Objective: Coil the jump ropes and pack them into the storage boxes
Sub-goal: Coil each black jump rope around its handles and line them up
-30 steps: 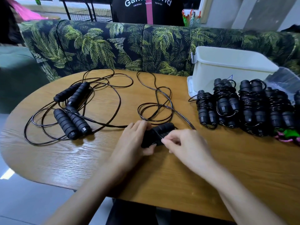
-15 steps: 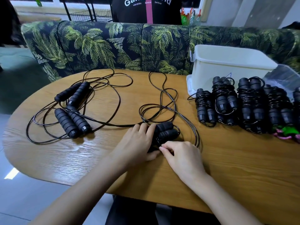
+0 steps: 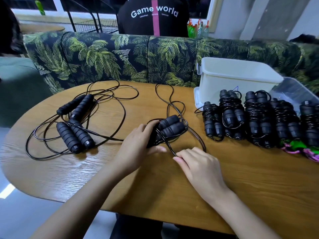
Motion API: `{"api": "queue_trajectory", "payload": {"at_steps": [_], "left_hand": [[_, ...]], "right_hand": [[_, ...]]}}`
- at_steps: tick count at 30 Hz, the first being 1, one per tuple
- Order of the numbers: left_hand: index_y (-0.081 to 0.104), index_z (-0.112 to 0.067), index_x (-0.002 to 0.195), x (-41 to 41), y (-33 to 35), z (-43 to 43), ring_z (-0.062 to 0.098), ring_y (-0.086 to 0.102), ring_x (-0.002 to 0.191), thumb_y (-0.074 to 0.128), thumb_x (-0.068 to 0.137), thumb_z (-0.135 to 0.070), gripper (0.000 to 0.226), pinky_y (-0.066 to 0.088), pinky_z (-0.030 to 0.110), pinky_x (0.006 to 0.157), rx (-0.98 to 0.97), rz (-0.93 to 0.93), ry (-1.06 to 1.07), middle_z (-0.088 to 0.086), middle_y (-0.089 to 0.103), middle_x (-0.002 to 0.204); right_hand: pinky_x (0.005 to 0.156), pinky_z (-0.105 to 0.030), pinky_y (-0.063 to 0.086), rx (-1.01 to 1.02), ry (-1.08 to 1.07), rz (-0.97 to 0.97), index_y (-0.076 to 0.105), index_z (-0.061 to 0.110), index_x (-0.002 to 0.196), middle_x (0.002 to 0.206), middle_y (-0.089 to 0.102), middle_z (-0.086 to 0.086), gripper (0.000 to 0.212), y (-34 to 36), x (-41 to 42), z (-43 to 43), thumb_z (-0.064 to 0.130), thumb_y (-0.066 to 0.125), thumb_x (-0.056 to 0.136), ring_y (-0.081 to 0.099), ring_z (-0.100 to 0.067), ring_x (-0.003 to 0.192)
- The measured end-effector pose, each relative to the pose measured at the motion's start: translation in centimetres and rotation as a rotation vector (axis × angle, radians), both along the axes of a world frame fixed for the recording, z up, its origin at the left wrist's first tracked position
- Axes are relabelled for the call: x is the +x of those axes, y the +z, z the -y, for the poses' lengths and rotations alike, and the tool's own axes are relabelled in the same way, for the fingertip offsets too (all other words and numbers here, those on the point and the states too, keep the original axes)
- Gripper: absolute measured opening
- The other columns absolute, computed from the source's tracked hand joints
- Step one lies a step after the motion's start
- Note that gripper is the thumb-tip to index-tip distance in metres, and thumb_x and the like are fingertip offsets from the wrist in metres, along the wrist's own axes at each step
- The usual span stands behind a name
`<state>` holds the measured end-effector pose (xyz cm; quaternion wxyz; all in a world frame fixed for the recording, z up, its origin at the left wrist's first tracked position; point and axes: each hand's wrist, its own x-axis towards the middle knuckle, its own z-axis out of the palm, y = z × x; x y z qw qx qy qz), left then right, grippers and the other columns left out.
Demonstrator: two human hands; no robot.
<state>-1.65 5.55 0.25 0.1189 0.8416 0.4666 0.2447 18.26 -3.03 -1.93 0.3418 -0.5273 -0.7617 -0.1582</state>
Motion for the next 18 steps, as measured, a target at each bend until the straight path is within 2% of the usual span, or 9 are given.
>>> {"api": "queue_trajectory", "payload": {"at_steps": [4,8,10,13,15,18], "left_hand": [[0.038,-0.021,0.147,0.4,0.2,0.3,0.027,0.058,0.112,0.035,0.061,-0.097,0.114,0.050,0.044,0.088,-0.063,0.148,-0.036,0.007,0.058,0.125],[0.042,-0.026,0.143,0.3,0.4,0.8,0.018,0.059,0.113,0.050,0.063,-0.091,0.104,0.050,0.042,0.092,-0.121,0.237,-0.108,-0.001,0.060,0.125],[0.044,-0.029,0.141,0.3,0.6,1.3,0.012,0.059,0.112,0.057,0.065,-0.085,0.095,0.050,0.038,0.091,-0.112,0.238,-0.100,-0.006,0.061,0.125],[0.047,-0.031,0.138,0.3,0.8,1.6,0.012,0.060,0.107,0.061,0.072,-0.068,0.077,0.052,0.040,0.085,0.013,0.216,-0.073,-0.008,0.062,0.121],[0.047,-0.031,0.136,-0.2,1.2,1.3,0.012,0.060,0.106,0.062,0.074,-0.062,0.071,0.053,0.040,0.083,0.077,0.222,-0.059,-0.009,0.063,0.120],[0.048,-0.031,0.135,-1.4,1.9,0.4,0.013,0.061,0.108,0.063,0.075,-0.059,0.068,0.054,0.042,0.085,0.095,0.268,-0.068,-0.007,0.063,0.121]], "right_hand": [[0.049,-0.028,0.045,0.046,0.026,0.091,0.063,0.017,0.074,0.065,0.056,0.007,0.030,-0.3,-1.2,0.2,0.029,0.051,0.098,0.052,-0.012,0.060],[0.050,-0.028,0.044,0.087,0.040,0.177,0.062,0.018,0.074,0.065,0.053,0.005,0.029,-0.9,-1.5,0.2,0.025,0.052,0.100,0.050,-0.013,0.061],[0.049,-0.028,0.045,0.089,0.050,0.203,0.064,0.017,0.078,0.066,0.054,0.005,0.026,-1.0,-1.4,0.2,0.024,0.052,0.100,0.052,-0.013,0.061],[0.048,-0.029,0.049,0.054,0.070,0.252,0.067,0.016,0.084,0.070,0.059,0.006,0.025,-1.1,-0.8,0.0,0.027,0.050,0.099,0.059,-0.014,0.066],[0.052,-0.028,0.052,0.010,0.104,0.268,0.068,0.016,0.085,0.074,0.064,0.005,0.028,-0.7,0.3,-0.3,0.033,0.048,0.097,0.063,-0.014,0.072],[0.066,-0.029,0.054,-0.056,0.144,0.241,0.069,0.017,0.083,0.079,0.066,0.006,0.042,0.5,3.0,-1.0,0.044,0.042,0.099,0.061,-0.015,0.082]]}}
